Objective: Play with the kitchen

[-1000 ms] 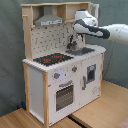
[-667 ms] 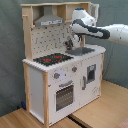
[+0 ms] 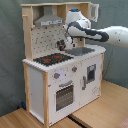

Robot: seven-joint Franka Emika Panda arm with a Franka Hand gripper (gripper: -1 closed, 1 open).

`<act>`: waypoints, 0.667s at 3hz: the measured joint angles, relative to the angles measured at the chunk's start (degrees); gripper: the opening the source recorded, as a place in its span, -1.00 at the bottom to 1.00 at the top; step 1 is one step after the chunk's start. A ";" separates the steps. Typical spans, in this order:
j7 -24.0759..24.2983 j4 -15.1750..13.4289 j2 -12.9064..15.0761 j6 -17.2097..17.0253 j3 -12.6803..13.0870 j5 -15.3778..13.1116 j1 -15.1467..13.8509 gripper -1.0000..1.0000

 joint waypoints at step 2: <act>6.42 8.33 0.00 0.48 6.09 0.73 -3.21 -1.00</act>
